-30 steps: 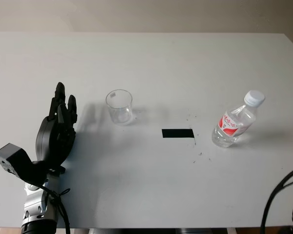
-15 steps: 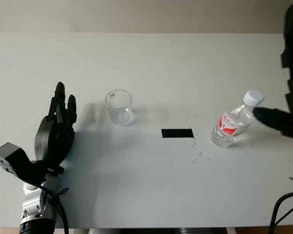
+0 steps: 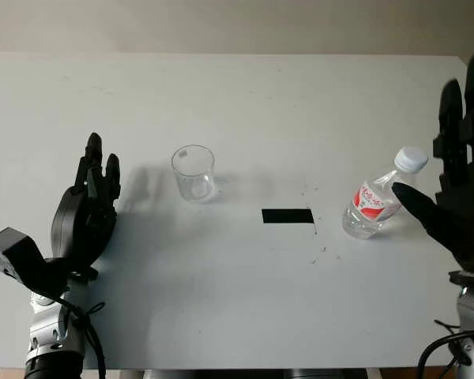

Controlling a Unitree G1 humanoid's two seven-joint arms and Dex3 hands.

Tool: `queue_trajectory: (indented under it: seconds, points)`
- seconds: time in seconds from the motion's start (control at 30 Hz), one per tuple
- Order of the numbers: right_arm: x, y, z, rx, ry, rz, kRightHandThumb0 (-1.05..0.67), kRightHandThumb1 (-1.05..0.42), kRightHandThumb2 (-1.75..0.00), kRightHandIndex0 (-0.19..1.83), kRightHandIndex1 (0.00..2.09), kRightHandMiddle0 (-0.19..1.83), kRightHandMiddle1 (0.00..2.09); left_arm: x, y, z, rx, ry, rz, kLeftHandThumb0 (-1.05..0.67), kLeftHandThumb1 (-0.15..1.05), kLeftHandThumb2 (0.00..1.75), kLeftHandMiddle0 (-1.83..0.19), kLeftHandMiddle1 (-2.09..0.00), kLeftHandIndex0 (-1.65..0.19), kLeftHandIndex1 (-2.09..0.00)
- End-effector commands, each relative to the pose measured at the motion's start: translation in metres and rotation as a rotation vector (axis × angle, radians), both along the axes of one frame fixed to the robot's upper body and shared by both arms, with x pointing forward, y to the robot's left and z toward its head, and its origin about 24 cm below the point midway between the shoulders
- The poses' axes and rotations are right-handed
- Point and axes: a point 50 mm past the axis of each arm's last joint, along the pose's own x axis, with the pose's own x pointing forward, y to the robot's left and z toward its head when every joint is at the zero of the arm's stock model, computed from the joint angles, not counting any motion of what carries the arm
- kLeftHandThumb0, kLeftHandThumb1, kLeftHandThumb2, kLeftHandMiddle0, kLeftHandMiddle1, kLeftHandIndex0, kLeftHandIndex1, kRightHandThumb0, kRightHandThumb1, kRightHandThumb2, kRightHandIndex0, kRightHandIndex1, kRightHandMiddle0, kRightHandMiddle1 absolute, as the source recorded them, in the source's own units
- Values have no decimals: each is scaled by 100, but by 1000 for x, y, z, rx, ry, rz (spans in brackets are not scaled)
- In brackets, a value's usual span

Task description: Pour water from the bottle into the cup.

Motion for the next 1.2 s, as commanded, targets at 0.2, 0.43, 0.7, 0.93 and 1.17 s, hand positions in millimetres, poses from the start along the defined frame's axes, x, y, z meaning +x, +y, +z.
queue_trajectory:
  seconds: [0.2,0.43,0.7,0.93,1.17]
  points:
    - [2,-5,-22,17,55,-133,-98,-98,-5,-19,0,-19,0,-2,4,-5,-9,24,4,-81,105,67,19,0,19,0]
    - [7,-5,-34,27,98,-126,-96,-94,-4,-19,0,-19,0,-3,5,-6,-4,19,6,-80,105,69,19,0,19,0]
    - [18,3,-55,-1,202,-95,-103,-93,-5,-19,0,-19,0,-4,5,-6,-4,14,8,-80,105,69,19,0,19,0]
    - [33,0,-78,109,311,-30,-97,-90,-4,-19,0,-19,0,-5,6,-7,-5,14,10,-80,105,70,19,0,19,0]
    - [47,-13,-96,198,356,-68,-94,-88,-5,-19,0,-19,0,-7,7,-7,-7,11,19,-80,105,71,19,0,19,0]
